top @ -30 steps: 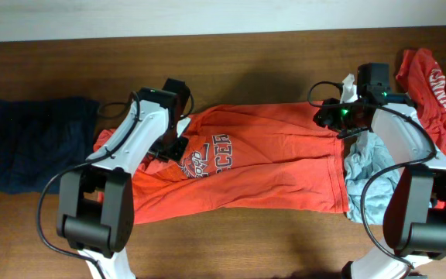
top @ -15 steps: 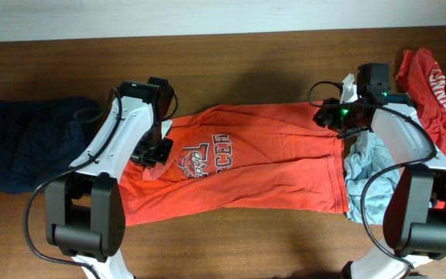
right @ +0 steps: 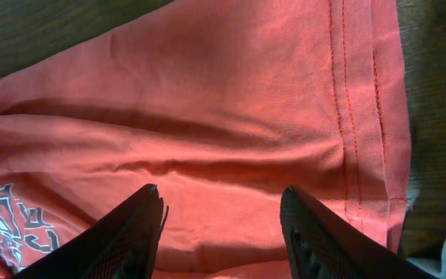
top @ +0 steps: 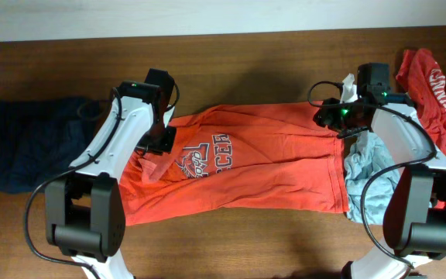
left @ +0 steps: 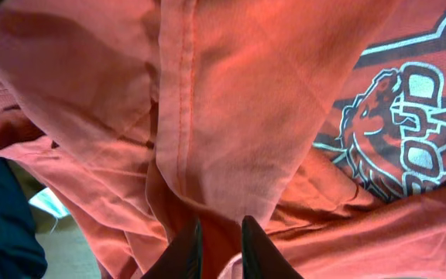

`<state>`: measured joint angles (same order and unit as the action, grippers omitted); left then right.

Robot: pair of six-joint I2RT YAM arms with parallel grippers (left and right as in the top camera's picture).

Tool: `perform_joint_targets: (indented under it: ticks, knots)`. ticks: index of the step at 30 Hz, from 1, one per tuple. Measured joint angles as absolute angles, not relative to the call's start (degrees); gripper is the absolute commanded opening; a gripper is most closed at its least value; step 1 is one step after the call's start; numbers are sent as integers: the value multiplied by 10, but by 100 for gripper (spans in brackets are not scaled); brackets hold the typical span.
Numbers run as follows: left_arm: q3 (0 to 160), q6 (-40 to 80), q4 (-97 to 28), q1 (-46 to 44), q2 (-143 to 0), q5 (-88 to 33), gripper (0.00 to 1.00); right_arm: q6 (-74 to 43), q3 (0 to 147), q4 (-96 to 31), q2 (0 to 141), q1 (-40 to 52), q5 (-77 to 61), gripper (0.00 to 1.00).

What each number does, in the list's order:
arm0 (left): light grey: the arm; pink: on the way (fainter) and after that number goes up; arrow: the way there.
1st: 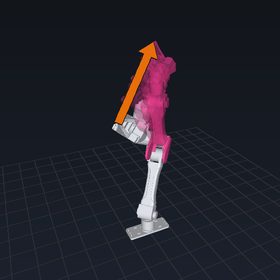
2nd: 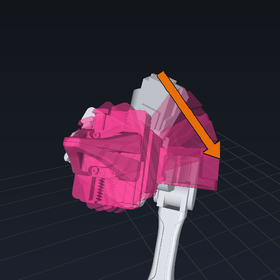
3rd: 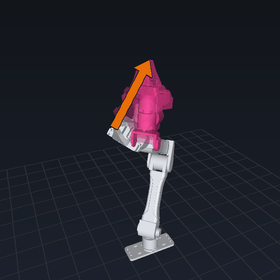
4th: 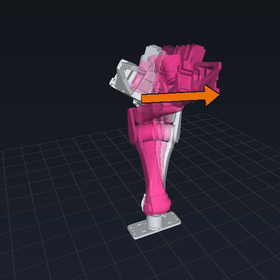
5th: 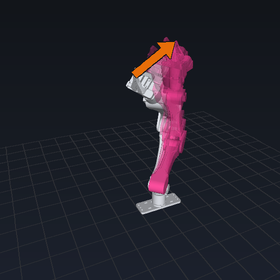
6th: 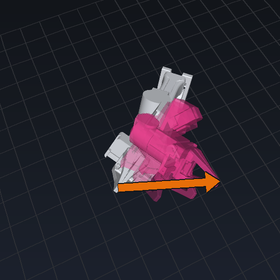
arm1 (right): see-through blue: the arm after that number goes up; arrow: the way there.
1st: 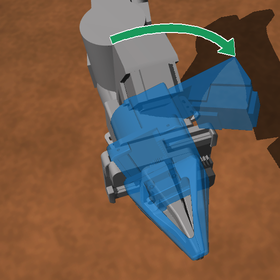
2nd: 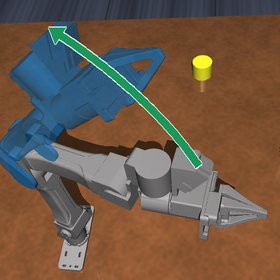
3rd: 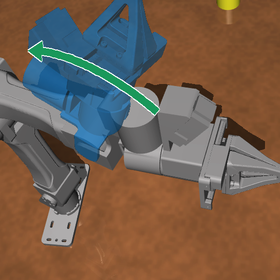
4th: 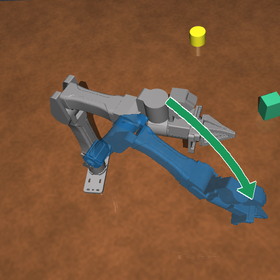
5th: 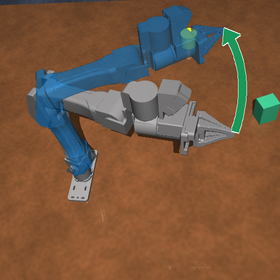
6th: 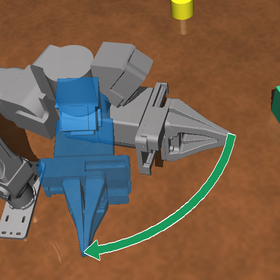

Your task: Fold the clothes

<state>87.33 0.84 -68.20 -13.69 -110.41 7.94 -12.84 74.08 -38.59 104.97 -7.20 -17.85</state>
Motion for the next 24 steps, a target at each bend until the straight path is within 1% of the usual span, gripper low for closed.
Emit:
perform_joint_targets:
  ticks: [1, 3, 5, 9, 12, 17, 20, 24]
  knots:
    - [873, 13, -678, -137, -1104, 79, 39, -128, 741, -386, 1050, -72, -178, 53]
    - [873, 15, -647, -136, -1104, 85, 47, -128, 741, -385, 1050, -72, -178, 53]
    - [874, 13, -609, -133, -1104, 89, 50, -128, 741, -385, 1050, -72, -178, 53]
    - [874, 8, -563, -113, -1108, 90, 50, -128, 741, -387, 1050, -72, -178, 53]
    - [875, -3, -547, -97, -1127, 79, 46, -129, 741, -388, 1050, -72, -178, 53]
    - [875, -26, -525, -74, -1180, 24, 45, -129, 741, -388, 1050, -72, -178, 53]
    - [876, -39, -501, -74, -1180, -12, 46, -129, 741, -388, 1050, -72, -178, 53]
    - [876, -57, -499, -74, -1180, -63, 45, -128, 741, -388, 1050, -72, -178, 53]
